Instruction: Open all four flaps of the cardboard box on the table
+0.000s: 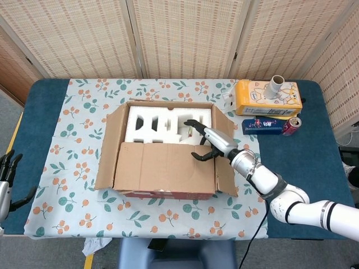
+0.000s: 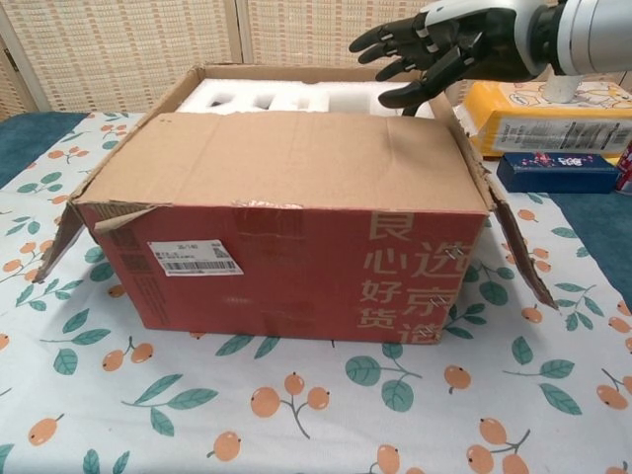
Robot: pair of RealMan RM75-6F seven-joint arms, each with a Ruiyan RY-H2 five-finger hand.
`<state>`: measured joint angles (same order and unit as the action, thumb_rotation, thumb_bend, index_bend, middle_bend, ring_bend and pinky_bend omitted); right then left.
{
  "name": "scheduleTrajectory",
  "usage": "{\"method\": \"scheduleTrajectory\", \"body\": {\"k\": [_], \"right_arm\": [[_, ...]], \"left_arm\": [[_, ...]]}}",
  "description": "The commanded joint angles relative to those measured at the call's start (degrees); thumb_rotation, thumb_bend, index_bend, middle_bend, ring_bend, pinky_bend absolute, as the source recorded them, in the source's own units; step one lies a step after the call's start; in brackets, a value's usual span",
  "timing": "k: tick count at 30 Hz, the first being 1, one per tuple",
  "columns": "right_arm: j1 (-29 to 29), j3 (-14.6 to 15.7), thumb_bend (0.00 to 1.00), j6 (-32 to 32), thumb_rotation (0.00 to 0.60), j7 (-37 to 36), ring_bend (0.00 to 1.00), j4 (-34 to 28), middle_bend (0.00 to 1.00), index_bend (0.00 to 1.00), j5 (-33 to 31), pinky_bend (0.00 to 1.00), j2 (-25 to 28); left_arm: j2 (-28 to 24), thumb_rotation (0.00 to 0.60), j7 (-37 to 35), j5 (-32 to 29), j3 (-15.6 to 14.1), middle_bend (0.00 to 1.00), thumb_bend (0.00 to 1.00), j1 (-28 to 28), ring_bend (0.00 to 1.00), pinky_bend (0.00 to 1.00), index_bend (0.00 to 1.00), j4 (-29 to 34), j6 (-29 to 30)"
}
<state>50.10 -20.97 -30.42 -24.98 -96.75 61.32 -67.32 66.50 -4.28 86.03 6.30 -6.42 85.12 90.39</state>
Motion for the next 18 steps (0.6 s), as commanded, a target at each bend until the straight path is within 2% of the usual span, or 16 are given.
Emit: {"method": "scheduleTrajectory", "body": {"k": [1,11,18], "right_arm": [[-0.2,0.1,0.44,0.0,0.600,-0.1,0.00,-0.5,0.00,0.00,0.3,0.38,0.4],[-0.6,0.0,0.44,-2.0,0.600,0.1,0.00,-2.8,0.00,0.00,1.3,0.39,1.2],[-1.8,-1.7,0.44,-4.9,0.600,0.5,0.00,-9.4,0.00,0.00,1.8,0.39,5.9]], "left_arm": [[0.1,0.600,0.0,0.2,0.0,0.00,0.35,0.1,0.00,0.00,0.00,0.1,0.4],[0.1,0.600,1.0,0.1,-0.1,0.00,0.35,0.2,0.00,0.00,0.00,0.4,0.2],[0.2,0.600,1.5,0.5,-0.2,0.00,0.35,0.1,0.00,0.00,0.00,0.4,0.3]]}}
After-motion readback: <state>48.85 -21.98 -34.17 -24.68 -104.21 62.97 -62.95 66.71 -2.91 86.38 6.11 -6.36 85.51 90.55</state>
